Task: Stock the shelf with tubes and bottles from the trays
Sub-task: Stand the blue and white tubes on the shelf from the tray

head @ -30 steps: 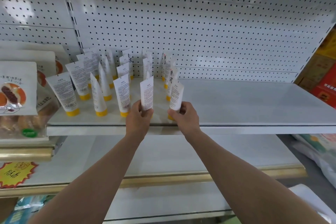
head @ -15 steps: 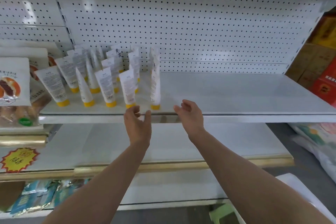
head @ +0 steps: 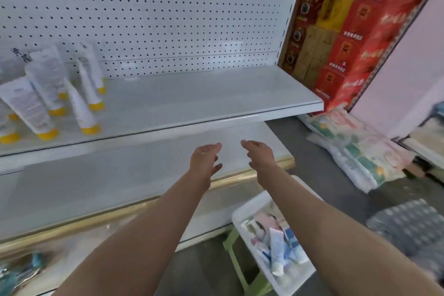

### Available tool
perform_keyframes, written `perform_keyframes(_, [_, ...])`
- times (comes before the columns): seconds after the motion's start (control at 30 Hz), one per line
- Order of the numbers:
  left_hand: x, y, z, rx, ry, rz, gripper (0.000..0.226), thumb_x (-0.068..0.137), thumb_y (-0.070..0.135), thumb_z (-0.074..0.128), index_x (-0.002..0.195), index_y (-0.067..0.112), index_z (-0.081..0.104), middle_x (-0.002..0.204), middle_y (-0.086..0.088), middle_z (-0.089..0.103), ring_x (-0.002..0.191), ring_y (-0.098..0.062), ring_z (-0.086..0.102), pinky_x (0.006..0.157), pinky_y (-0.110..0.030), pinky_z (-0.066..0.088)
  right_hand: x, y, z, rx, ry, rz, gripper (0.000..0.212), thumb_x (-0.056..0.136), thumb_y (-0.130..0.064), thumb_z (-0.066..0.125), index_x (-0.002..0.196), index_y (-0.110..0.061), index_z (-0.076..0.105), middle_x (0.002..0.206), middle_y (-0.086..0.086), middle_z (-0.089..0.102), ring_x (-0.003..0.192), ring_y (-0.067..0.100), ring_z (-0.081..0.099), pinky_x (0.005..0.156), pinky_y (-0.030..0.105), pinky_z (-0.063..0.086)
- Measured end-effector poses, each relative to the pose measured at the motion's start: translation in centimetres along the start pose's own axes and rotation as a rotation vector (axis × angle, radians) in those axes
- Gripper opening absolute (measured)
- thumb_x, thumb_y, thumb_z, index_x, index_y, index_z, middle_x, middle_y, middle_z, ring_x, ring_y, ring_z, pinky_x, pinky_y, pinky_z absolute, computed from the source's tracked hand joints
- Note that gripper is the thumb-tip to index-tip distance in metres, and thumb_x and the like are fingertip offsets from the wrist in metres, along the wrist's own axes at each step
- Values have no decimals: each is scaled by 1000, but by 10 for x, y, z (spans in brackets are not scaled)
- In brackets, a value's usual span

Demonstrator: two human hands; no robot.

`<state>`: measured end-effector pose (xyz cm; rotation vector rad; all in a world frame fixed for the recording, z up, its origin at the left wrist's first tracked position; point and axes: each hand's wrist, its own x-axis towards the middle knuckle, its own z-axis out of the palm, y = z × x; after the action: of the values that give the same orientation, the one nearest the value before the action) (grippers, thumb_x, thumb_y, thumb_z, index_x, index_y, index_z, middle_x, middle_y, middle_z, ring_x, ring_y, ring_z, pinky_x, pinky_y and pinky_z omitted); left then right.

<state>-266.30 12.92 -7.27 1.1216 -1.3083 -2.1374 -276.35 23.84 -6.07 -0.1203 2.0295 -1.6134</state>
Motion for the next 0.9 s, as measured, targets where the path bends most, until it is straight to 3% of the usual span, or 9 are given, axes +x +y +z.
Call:
perform_keyframes(0.17, [9,-69,66,129,-73,-96,42,86,35,75,118,11,61,109,-2,62,99,-17,60,94,-43,56,17,41,-79,-13,154,66,34,90,-34,71,116,-11,67,103,2,64,101,22,61,96,38,51])
perform_keyframes(0.27, [13,-115,92,200,-127,-175,39,86,36,75,112,11,63,107,-3,64,96,-18,60,85,-38,56,27,73,-118,-3,218,163,29,89,-32,73,109,-11,68,96,4,64,93,21,61,88,38,51])
perform_keyframes(0.4, [24,-166,113,345,-137,-279,42,83,37,77,114,12,65,112,-9,65,102,-26,61,93,-46,55,49,122,-154,10,271,322,39,82,-37,77,111,-11,71,109,9,70,104,31,65,95,43,54])
perform_keyframes(0.47, [33,-186,121,420,-157,-323,41,83,41,77,109,12,65,111,-11,66,101,-28,63,93,-46,55,53,140,-165,-19,295,397,34,85,-37,75,109,-14,70,105,8,65,97,28,61,90,40,53])
perform_keyframes(0.53, [43,-203,130,510,-196,-360,33,87,42,72,99,12,65,106,-10,67,99,-27,63,93,-43,53,55,160,-175,-60,309,465,24,89,-35,72,104,-18,68,100,9,60,91,27,56,79,34,47])
perform_keyframes(0.7, [59,-247,143,684,-293,-466,39,87,53,68,85,13,69,87,-20,67,93,-32,67,83,-33,49,63,212,-192,-85,319,650,35,92,-31,70,121,-11,69,106,4,63,94,22,59,83,34,49])
perform_keyframes(0.8, [70,-274,139,766,-301,-518,35,90,45,68,73,16,62,64,-4,58,63,-17,58,67,-28,45,72,237,-199,-107,325,683,38,92,-34,70,119,-7,70,88,0,62,77,15,57,73,27,47])
perform_keyframes(0.87, [77,-292,136,830,-283,-581,37,89,44,69,69,15,58,61,1,53,59,-16,54,63,-29,49,77,251,-198,-138,295,712,41,93,-38,68,122,-10,68,97,1,63,83,17,58,74,25,44])
perform_keyframes(0.9, [80,-300,134,857,-272,-606,37,89,44,69,70,14,59,64,0,56,66,-20,60,70,-33,56,80,259,-197,-145,289,729,44,93,-41,67,125,-12,67,105,2,64,91,20,58,79,26,43])
